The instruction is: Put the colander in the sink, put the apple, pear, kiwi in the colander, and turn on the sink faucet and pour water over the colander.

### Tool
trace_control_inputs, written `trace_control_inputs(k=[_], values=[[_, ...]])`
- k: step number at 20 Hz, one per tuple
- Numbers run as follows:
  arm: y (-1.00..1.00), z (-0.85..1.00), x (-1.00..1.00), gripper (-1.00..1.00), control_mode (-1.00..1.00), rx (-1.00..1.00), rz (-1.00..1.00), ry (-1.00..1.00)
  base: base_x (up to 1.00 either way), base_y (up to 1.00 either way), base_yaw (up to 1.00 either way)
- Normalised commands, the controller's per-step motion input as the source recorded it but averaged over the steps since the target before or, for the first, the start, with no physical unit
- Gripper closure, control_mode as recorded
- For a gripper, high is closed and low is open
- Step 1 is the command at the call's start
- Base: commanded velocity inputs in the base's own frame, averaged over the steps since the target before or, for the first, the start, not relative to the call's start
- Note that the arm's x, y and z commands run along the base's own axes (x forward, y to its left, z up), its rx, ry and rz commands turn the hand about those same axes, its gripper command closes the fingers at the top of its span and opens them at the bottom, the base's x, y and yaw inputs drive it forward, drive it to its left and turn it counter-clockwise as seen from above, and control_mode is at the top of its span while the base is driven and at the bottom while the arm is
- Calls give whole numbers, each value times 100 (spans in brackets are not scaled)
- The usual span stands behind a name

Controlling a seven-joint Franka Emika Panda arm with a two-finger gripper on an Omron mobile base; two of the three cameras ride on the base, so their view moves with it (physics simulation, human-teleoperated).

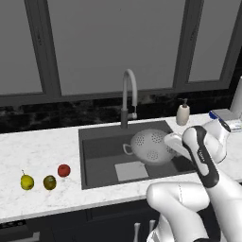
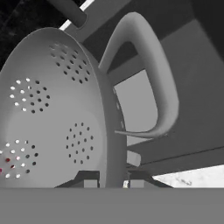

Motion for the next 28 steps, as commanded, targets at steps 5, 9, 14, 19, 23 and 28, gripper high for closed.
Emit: trace_control_inputs(k=[5,9,14,19,23,28], values=[[0,-48,60,100,-100,-2,14,11,0,0,0],[1,-51,56,100,-100,-8,11,16,0,0,0],[2,-48,62,100,-100,-2,9,10,0,0,0],[0,-47,60,100,-100,0,11,1,0,0,0],[0,-60,47,100,-100,0,10,0,0,0,0],[0,-58,48,100,-100,0,8,0,0,0,0]])
